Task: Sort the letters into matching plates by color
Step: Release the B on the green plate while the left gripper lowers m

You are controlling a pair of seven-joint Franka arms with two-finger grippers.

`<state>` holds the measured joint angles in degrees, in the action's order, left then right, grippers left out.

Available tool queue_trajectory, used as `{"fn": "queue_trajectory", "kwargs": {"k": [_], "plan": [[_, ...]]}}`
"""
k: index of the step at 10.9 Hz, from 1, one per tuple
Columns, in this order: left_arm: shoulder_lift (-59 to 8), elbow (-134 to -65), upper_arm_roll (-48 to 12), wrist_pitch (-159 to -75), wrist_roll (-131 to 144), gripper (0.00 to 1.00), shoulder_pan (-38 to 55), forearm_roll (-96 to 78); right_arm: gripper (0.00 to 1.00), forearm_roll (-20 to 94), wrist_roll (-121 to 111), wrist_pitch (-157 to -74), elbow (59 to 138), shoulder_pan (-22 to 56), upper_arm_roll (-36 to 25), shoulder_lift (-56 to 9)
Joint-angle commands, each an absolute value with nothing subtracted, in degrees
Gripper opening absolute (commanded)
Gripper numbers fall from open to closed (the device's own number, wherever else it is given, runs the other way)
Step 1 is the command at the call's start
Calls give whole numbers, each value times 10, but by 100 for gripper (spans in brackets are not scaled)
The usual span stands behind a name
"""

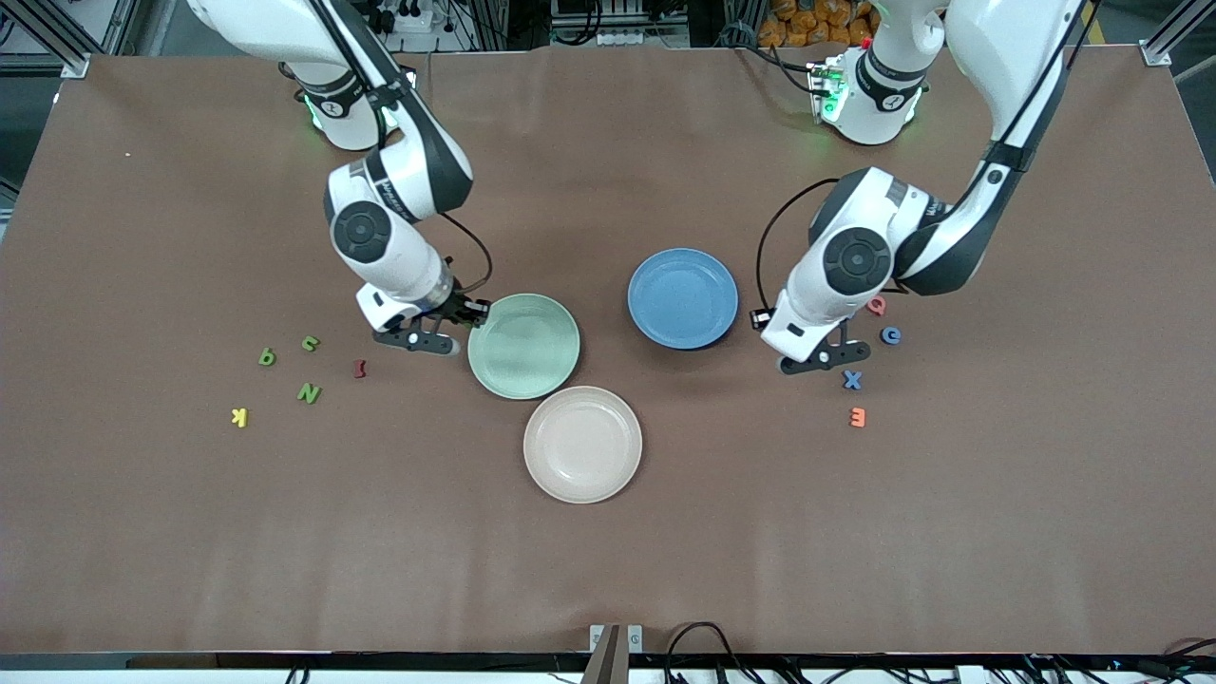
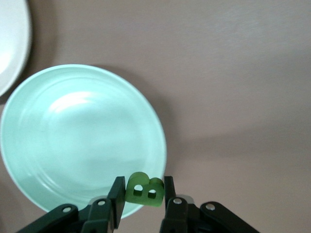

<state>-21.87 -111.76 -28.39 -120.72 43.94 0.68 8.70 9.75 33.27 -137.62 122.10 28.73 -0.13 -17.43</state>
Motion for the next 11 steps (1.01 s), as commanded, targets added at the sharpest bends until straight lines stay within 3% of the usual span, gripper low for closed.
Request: {"fn": "queue_trajectory", "kwargs": {"k": [1, 5, 6, 7, 11], "plan": [[-236, -1110, -284, -1216, 506, 0, 39, 80, 27, 99, 387, -1368, 1157, 315, -5, -227], [-272, -1107, -283, -1266, 558, 0, 78, 82, 28, 100, 439, -1354, 1102, 329, -5, -273], [-284, -1104, -283, -1280, 580, 0, 82, 86, 54, 102, 439, -1343, 1096, 329, -5, -275], [-291, -1103, -282, -1288, 597, 0, 99, 88, 100, 99, 451, -1333, 1096, 329, -6, -274], [-312, -1102, -280, -1315, 634, 0, 125, 89, 100, 86, 406, -1312, 1098, 316, -11, -263]]}}
